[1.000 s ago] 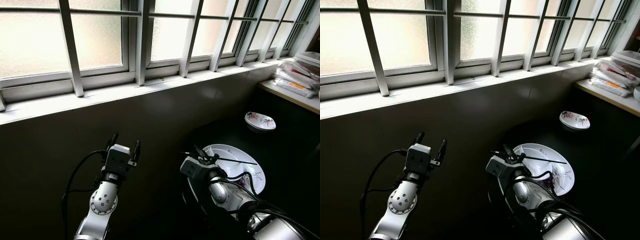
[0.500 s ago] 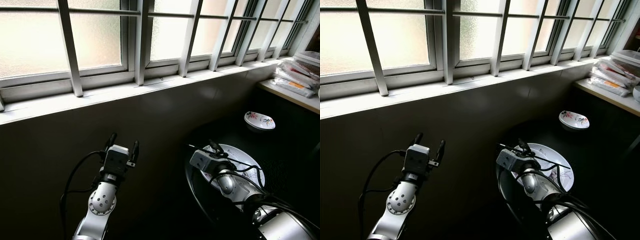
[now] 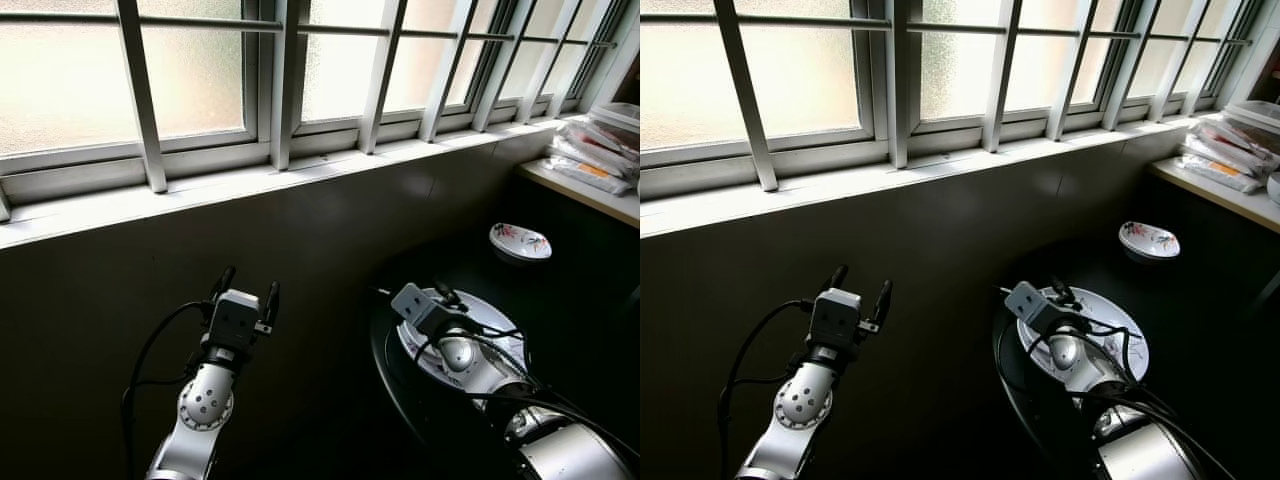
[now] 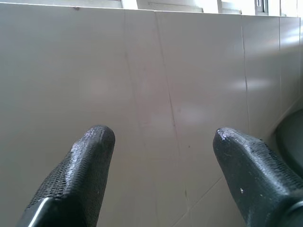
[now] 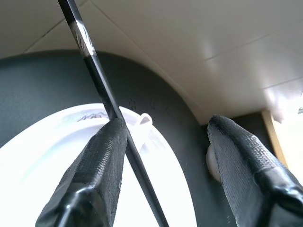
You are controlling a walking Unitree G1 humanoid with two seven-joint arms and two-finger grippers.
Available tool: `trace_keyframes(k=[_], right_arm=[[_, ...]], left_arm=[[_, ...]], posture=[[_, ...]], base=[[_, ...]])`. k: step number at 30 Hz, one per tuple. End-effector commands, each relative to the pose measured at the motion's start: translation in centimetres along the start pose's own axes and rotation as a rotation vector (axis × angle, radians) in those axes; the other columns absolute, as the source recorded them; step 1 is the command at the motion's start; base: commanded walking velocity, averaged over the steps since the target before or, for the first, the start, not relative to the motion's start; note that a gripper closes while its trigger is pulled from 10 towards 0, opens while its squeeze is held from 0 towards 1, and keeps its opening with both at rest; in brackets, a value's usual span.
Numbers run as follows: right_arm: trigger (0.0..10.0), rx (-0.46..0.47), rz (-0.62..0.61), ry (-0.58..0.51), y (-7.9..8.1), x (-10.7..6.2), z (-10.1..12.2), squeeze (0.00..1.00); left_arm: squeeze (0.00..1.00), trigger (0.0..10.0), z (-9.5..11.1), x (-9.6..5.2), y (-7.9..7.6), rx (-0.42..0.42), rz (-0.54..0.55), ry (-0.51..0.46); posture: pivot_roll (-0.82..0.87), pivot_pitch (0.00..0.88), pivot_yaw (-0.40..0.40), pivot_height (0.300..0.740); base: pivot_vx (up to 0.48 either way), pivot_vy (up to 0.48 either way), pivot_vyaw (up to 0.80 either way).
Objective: Kitchen organization
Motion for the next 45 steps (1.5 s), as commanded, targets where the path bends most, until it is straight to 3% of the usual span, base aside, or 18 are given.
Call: trace_keyframes(k=[1,6,7,9,12,13,15,16,17,19,20,21,28,29,30,32,45], right_arm=[[10.0,0.018,0.005,0.023,-0.4,0.0,-0.4,1.00],[10.0,0.012,0.048,0.082,-0.7,-0.2,-1.9,1.00],[10.0,0.021,0.050,0.087,-0.8,-0.2,-2.1,0.76],[10.0,0.042,0.058,0.113,-1.2,-0.2,-2.6,0.71],[10.0,0.096,0.076,0.151,-1.4,-0.3,-3.3,0.55],[10.0,0.115,0.080,0.166,-1.5,-0.4,-3.6,0.35],[10.0,0.133,0.082,0.180,-1.7,-0.4,-3.9,0.35],[10.0,0.168,0.094,0.198,-1.6,-0.5,-4.2,0.28],[10.0,0.192,0.104,0.209,-1.6,-0.6,-4.4,0.28],[10.0,0.236,0.133,0.242,-1.5,-0.8,-5.1,0.15],[10.0,0.242,0.141,0.250,-1.5,-0.8,-5.3,0.15],[10.0,0.268,0.155,0.265,-1.4,-0.9,-5.5,0.00],[10.0,0.424,0.257,0.329,-0.3,-1.6,-6.6,0.00],[6.1,0.436,0.273,0.342,-0.1,-1.8,-6.9,0.00],[6.1,0.436,0.273,0.342,-0.1,-1.8,-6.9,0.00],[0.0,0.427,0.284,0.347,0.0,-1.9,-7.2,0.00],[0.0,0.400,0.307,0.329,-0.2,-1.8,-6.9,0.00]], left_arm=[[0.00,10.0,0.1,0.0,-0.6,-0.001,-0.019,-0.006],[0.00,10.0,0.1,0.1,-0.8,-0.004,-0.021,-0.006],[0.00,10.0,0.1,0.1,-0.8,-0.005,-0.021,-0.006],[0.00,10.0,0.1,0.2,-0.8,-0.005,-0.020,-0.006],[0.00,10.0,0.1,0.2,-0.8,-0.006,-0.019,-0.006],[0.00,10.0,0.1,0.1,-0.8,-0.006,-0.019,-0.005],[0.00,10.0,0.0,0.1,-0.8,-0.006,-0.018,-0.004],[0.00,10.0,0.0,0.0,-0.8,-0.005,-0.018,-0.002],[0.00,10.0,0.0,0.0,-0.8,-0.005,-0.017,-0.002],[0.00,10.0,-0.1,0.0,-0.8,-0.004,-0.015,0.000],[0.00,10.0,-0.1,0.0,-0.8,-0.004,-0.015,0.000],[0.00,10.0,-0.1,0.0,-0.8,-0.003,-0.015,0.001],[0.00,10.0,-0.3,0.1,-0.8,0.003,-0.014,0.008],[0.00,10.0,-0.3,0.1,-0.8,0.004,-0.013,0.008],[0.00,10.0,-0.3,0.1,-0.8,0.004,-0.013,0.008],[0.00,10.0,-0.3,0.1,-0.8,0.004,-0.012,0.008],[0.00,10.0,-0.5,0.2,-0.9,0.008,-0.012,0.016]], posture=[[0.11,0.000,-0.106,0.740],[0.10,0.000,-0.106,0.740],[0.10,0.000,-0.106,0.740],[0.10,0.000,-0.108,0.740],[0.10,0.000,-0.111,0.740],[0.10,0.000,-0.113,0.740],[0.10,0.000,-0.113,0.740],[0.10,0.000,-0.114,0.740],[0.10,0.000,-0.114,0.740],[0.10,0.000,-0.115,0.740],[0.10,0.000,-0.115,0.740],[0.11,0.000,-0.116,0.740],[0.10,0.000,-0.118,0.740],[0.11,0.000,-0.119,0.740],[0.11,0.000,-0.119,0.740],[0.11,0.000,-0.120,0.740],[0.10,0.000,-0.117,0.740]], base=[[0.000,0.000,0.00],[0.000,0.000,0.00],[0.000,0.000,0.00],[0.000,0.000,0.00],[0.000,0.000,0.00],[0.000,0.000,0.00],[0.000,0.000,0.00],[0.000,0.000,0.00],[0.000,0.000,0.00],[0.000,0.000,0.00],[0.000,0.000,0.00],[0.000,0.000,0.00],[0.000,0.000,0.00],[0.000,0.000,0.00],[0.000,0.000,0.00],[0.000,0.000,0.00],[0.000,0.000,0.00]])
Point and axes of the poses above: a point about 5 cm out from each wrist's last joint towards the gripper, its own x axis pointing out of the wrist towards the gripper, its own z axis along the axis of the wrist's last joint, y = z × x, the point moved 3 cm from there along x, pointing out of the wrist towards the gripper
